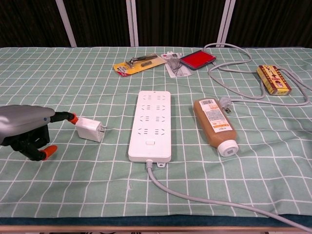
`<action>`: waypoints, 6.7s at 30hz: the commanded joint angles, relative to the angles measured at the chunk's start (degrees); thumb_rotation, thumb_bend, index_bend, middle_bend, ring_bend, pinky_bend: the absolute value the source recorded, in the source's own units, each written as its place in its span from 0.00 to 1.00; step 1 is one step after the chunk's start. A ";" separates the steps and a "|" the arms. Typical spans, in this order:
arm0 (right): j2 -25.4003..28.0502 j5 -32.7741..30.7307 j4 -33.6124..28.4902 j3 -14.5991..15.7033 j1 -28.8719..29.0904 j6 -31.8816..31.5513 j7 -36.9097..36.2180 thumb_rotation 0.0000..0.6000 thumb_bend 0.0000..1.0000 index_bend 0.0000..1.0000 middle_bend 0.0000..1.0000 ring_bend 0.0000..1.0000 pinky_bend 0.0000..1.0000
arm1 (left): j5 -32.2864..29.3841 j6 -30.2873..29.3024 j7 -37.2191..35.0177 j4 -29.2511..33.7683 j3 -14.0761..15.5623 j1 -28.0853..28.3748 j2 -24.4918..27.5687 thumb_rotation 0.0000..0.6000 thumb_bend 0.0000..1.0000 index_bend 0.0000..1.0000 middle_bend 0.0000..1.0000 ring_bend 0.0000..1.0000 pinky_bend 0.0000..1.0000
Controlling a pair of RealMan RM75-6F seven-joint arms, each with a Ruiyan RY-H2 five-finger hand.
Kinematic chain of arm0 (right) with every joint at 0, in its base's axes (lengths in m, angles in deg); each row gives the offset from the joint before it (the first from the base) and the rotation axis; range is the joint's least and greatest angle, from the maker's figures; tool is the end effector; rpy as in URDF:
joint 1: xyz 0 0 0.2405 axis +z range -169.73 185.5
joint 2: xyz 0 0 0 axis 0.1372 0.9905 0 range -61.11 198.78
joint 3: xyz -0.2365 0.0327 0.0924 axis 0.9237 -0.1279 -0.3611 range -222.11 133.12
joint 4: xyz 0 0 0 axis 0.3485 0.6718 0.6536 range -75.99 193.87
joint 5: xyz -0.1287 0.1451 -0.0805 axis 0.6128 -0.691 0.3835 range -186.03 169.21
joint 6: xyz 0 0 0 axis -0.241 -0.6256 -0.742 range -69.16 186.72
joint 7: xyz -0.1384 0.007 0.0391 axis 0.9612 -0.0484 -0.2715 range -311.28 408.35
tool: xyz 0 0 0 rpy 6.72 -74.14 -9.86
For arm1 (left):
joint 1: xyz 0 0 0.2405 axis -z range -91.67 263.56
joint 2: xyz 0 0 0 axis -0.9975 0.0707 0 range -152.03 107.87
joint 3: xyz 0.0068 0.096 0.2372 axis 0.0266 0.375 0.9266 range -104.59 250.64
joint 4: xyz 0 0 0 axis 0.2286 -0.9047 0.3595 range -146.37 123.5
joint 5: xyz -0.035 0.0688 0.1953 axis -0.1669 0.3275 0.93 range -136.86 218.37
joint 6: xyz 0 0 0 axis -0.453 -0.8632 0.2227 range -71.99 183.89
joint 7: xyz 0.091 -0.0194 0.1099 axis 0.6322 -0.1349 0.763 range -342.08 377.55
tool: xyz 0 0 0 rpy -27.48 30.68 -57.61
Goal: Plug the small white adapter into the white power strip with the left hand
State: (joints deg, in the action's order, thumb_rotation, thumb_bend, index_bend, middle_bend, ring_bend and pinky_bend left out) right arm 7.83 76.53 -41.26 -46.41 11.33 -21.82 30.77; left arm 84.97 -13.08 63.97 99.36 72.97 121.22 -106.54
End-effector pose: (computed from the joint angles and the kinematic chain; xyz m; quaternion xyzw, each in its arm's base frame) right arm -0.2992 -0.1675 0.1518 0.5122 -0.5353 0.4567 0.4924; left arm -0.1734 0.2379 -0.0124 -0.7505 -0.4438 -0.2117 0.4415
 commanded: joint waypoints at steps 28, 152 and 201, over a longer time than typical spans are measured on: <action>0.01 -0.05 -0.13 0.01 0.01 0.11 0.06 1.00 0.34 0.00 0.00 0.00 0.00 | 5.39 -3.17 4.46 5.61 -1.45 4.60 1.85 1.00 0.17 0.10 0.17 0.79 0.89; 2.61 -6.68 -3.40 -2.04 0.77 5.67 -5.26 1.00 0.34 0.00 0.00 0.00 0.00 | -41.06 6.19 30.09 -22.61 -12.46 46.51 -10.94 1.00 0.72 0.73 0.90 0.93 0.96; 2.74 -6.73 -3.47 -2.12 0.76 6.03 -5.52 1.00 0.34 0.00 0.00 0.00 0.00 | -41.49 9.35 30.72 -29.78 -10.27 48.28 -16.11 1.00 0.72 0.72 0.90 0.93 0.96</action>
State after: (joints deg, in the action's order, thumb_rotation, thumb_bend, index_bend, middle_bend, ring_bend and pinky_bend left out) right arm 10.57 69.81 -44.73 -48.54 12.09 -15.79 25.25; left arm 43.48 -3.77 94.57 69.71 62.59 169.45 -122.52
